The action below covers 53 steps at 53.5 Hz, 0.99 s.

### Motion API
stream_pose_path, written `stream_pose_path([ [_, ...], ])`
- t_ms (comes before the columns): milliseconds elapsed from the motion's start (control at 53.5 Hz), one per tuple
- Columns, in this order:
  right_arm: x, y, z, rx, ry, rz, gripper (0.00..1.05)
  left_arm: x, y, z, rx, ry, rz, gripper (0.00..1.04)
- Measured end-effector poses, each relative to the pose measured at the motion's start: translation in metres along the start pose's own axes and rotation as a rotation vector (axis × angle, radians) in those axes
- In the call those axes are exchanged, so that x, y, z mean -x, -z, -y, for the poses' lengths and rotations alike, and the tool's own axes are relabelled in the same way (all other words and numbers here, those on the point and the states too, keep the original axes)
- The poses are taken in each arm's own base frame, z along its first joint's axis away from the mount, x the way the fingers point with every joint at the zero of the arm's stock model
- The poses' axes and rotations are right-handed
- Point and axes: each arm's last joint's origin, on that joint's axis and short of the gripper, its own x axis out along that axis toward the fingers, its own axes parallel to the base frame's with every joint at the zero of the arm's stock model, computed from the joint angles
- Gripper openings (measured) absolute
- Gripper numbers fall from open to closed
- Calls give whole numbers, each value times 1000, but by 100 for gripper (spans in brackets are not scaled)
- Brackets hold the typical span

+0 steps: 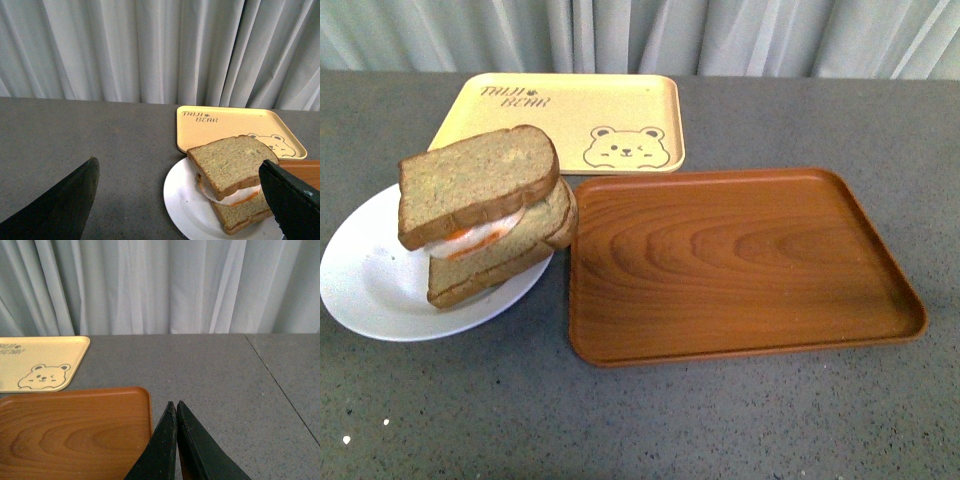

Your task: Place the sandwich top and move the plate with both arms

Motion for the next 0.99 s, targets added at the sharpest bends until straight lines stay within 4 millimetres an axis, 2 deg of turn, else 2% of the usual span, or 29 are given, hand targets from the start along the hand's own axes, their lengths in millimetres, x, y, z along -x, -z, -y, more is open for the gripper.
stream_pose_path([
  [991, 32, -9, 0, 0, -1, 31, 2, 0, 0, 0, 0, 0, 0, 96],
])
